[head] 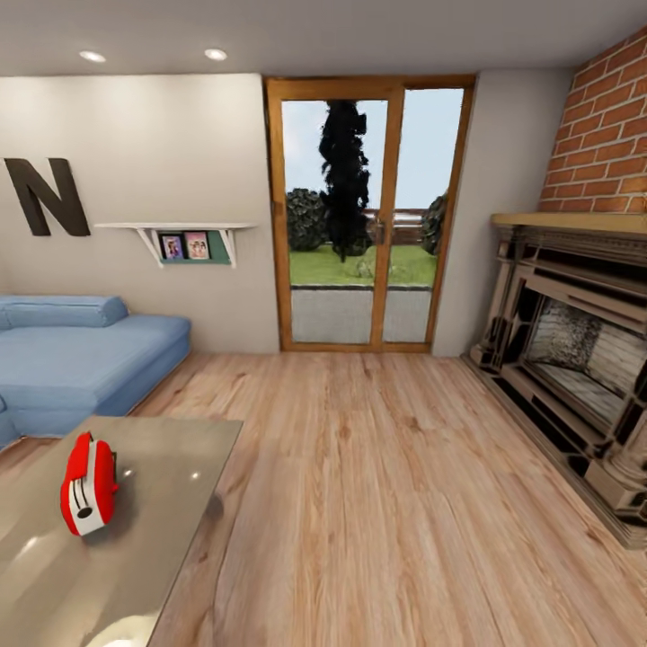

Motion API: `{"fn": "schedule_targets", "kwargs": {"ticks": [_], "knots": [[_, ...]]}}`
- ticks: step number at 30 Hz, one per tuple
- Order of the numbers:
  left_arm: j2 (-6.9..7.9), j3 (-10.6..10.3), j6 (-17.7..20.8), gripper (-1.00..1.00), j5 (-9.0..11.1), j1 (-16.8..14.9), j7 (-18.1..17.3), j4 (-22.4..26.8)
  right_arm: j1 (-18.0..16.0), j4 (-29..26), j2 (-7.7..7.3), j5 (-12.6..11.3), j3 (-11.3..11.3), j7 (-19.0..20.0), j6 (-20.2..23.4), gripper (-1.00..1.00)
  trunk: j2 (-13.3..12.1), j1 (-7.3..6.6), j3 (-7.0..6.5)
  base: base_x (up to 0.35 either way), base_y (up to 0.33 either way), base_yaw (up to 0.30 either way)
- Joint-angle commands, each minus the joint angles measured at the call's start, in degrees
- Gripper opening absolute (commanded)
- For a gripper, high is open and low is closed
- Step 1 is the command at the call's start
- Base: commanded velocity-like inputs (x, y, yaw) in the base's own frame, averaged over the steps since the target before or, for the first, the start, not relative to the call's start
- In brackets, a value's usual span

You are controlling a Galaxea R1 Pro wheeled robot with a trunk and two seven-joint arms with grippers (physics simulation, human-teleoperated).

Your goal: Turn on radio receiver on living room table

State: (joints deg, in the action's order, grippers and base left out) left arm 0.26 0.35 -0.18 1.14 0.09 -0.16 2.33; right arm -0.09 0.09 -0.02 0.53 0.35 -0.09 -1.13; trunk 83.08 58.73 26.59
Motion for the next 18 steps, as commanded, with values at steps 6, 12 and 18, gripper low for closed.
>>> {"fn": "schedule_targets", "kwargs": {"ticks": [6,12,18], "knots": [[0.00,0.00,0.00,1.00,0.00,0.00,-0.01,0.03,0.00,0.00,0.01,-0.02,0.00,0.00,0.04,1.00,0.00,0.00,0.00,0.323,0.000,-0.153],[0.00,0.00,0.00,1.00,0.00,0.00,-0.01,0.02,0.00,0.00,0.02,0.00,0.00,0.00,0.10,1.00,0.00,0.00,0.00,0.323,0.000,-0.016],[0.00,0.00,0.00,1.00,0.00,0.00,0.00,0.03,0.00,0.00,0.02,0.00,0.01,0.00,0.13,1.00,0.00,0.00,0.00,0.323,0.000,-0.001]]}}
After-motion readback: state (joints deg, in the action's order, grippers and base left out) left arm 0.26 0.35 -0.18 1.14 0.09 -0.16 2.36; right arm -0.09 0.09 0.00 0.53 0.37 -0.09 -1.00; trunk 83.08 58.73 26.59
